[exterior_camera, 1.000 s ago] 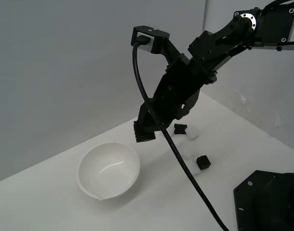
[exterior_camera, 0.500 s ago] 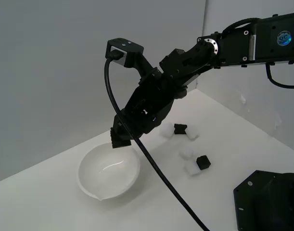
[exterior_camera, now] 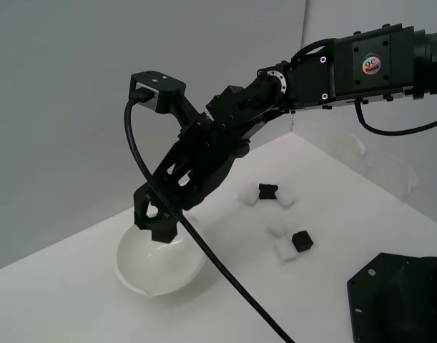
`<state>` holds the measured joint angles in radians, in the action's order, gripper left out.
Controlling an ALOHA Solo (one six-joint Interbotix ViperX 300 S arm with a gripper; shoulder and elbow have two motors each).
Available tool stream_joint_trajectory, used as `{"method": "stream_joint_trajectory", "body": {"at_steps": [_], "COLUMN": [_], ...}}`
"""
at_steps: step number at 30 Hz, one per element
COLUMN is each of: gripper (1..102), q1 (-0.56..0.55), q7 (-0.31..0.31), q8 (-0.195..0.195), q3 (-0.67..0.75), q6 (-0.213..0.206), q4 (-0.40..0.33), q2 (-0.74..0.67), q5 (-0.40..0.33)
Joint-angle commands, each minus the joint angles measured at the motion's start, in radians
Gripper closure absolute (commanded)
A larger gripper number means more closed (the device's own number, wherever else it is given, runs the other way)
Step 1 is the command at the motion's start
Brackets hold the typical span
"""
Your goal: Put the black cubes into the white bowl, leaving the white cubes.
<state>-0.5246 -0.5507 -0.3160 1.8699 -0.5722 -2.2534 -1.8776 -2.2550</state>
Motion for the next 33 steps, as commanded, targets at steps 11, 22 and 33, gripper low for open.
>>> {"method": "stream_joint_trajectory", "body": {"at_steps": [11, 22, 33], "gripper": [3, 5, 16], "q1": [0.052, 0.336, 0.486], "q7": [-0.028, -0.330, -0.508], "q8": [-0.015, -0.015, -0.015], "q3": [0.087, 0.241, 0.301], "q6": [-0.011, 0.132, 0.296], "q4": [-0.017, -0.066, -0.140], "q2": [-0.080, -0.235, -0.293], "q5": [-0.009, -0.061, -0.138]}}
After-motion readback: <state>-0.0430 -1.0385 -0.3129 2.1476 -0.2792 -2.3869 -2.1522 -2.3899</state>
